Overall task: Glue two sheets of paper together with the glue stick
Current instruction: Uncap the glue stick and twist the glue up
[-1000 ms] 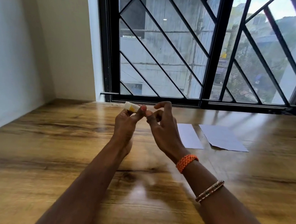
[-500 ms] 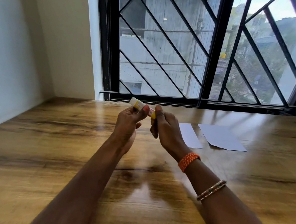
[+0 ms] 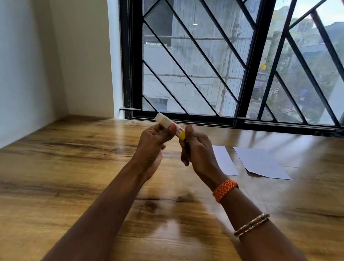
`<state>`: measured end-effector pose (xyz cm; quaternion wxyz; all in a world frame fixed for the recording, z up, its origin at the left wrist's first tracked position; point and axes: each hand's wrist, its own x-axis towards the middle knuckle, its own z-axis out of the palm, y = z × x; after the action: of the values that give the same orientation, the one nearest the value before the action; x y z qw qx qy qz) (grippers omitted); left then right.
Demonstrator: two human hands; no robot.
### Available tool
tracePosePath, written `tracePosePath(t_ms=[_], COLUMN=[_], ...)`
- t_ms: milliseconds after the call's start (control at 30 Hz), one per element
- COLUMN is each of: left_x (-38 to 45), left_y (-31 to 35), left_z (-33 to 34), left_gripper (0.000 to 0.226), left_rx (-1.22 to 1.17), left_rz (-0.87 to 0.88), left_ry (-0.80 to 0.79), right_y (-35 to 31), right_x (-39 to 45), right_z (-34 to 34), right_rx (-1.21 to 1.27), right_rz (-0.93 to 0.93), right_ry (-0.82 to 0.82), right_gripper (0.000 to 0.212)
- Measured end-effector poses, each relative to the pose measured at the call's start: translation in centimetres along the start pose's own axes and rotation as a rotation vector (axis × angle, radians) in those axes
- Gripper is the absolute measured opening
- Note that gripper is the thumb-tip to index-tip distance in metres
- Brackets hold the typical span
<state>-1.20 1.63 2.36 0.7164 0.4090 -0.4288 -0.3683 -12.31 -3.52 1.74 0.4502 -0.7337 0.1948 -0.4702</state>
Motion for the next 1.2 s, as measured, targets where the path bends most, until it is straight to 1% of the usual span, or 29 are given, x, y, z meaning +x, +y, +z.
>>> tracePosePath(t_ms=[33,67,100,167,200,267,300,333,367,400,467,533,600,633,667,700,733,767,800,833,867,900,967,1033,1100,1133,1200], left_x=[-0.2,-0.2,-0.2,-0.1,0.0,-0.1,0.0,0.1,0.2,0.2,0.1,-0.1,-0.4,-0.5,-0.6,-0.7,-0.7,-0.7,-0.7,-0.7,-0.7,-0.5,-0.4,-0.3,-0.4,-0.5,-0.5], left_y=[0.1,0.0,0.0,-0.2,-0.3,-0.1,0.0,0.1,0.2,0.2,0.3,0.4,0.5,0.5,0.5,0.4,0.3,0.2,0.2,0.2,0.3,0.4,0.5,0.4,0.3,0.2,0.2], left_z=[0.2,0.3,0.4,0.4,0.3,0.3,0.3,0.0,-0.1,-0.2,-0.4,-0.4,-0.2,-0.1,0.1,0.3,0.4,0.4,0.4,0.4,0.4,0.3,0.1,0.0,0.1,0.1,0.2], left_gripper=[0.043,0.021,0.004,0.008,0.008,0.005,0.015,0.033,0.049,0.058,0.066,0.074,0.071,0.063,0.052,0.038,0.03,0.034,0.05,0.068,0.078,0.083,0.084,0.08,0.072,0.068,0.065], left_rx=[-0.01,-0.015,-0.022,-0.018,-0.019,-0.044,-0.058,-0.062,-0.058,-0.058,-0.05,-0.026,-0.008,0.003,-0.004,-0.018,-0.024,-0.021,-0.017,-0.011,-0.028,-0.043,-0.06,-0.05,-0.021,-0.017,-0.013], left_rz=[0.0,-0.008,-0.014,-0.004,0.004,0.009,0.01,0.022,0.029,0.042,0.051,0.05,0.05,0.041,0.028,0.02,0.015,0.01,0.015,0.019,0.025,0.029,0.031,0.049,0.054,0.049,0.036], left_ry=[-0.007,0.01,0.053,0.103,0.114,0.096,0.07,0.034,0.02,-0.002,-0.064,-0.103,-0.118,-0.105,-0.082,-0.052,-0.023,-0.003,-0.003,-0.004,-0.011,-0.019,-0.039,-0.06,-0.102,-0.128,-0.16], right_y=[0.0,0.1,0.2,0.2,0.3,0.5,0.5,0.3,0.3,0.0,-0.2,-0.5,-0.6,-0.6,-0.6,-0.5,-0.3,-0.2,-0.1,-0.1,-0.2,-0.3,-0.5,-0.6,-0.5,-0.6,-0.9], right_x=[0.0,0.0,0.0,0.0,0.0,-0.1,-0.1,-0.1,-0.1,-0.1,-0.2,-0.2,-0.3,-0.3,-0.4,-0.4,-0.3,-0.3,-0.3,-0.3,-0.4,-0.4,-0.3,-0.2,-0.1,-0.2,-0.4], right_z=[0.0,0.0,0.1,0.3,0.4,0.5,0.5,0.5,0.4,0.3,-0.1,-0.3,-0.3,-0.3,-0.2,-0.2,-0.2,-0.2,-0.2,-0.2,-0.1,0.0,0.0,-0.4,-0.9,-0.9,-0.6], right_rx=[-0.024,-0.065,-0.113,-0.162,-0.183,-0.238,-0.247,-0.243,-0.228,-0.185,-0.051,0.051,0.05,0.038,0.027,0.022,0.027,0.019,-0.019,-0.075,-0.118,-0.132,-0.113,-0.066,0.025,0.064,0.099], right_rz=[-0.008,-0.03,-0.067,-0.138,-0.172,-0.243,-0.266,-0.272,-0.254,-0.219,-0.124,-0.052,-0.017,-0.002,0.012,0.015,0.004,-0.021,-0.062,-0.112,-0.155,-0.189,-0.204,-0.142,-0.048,-0.009,0.013], right_ry=[0.006,0.017,0.036,0.059,0.063,0.096,0.111,0.114,0.101,0.067,-0.001,-0.062,-0.062,-0.041,-0.02,0.001,0.015,0.015,0.017,0.022,0.039,0.063,0.081,0.024,-0.045,-0.05,-0.013], right_gripper=[0.047,0.044,0.036,0.011,0.011,0.022,0.022,0.018,0.01,0.002,0.023,0.037,0.038,0.036,0.031,0.023,0.013,0.004,0.006,0.013,0.017,0.018,0.015,0.011,0.03,0.041,0.052])
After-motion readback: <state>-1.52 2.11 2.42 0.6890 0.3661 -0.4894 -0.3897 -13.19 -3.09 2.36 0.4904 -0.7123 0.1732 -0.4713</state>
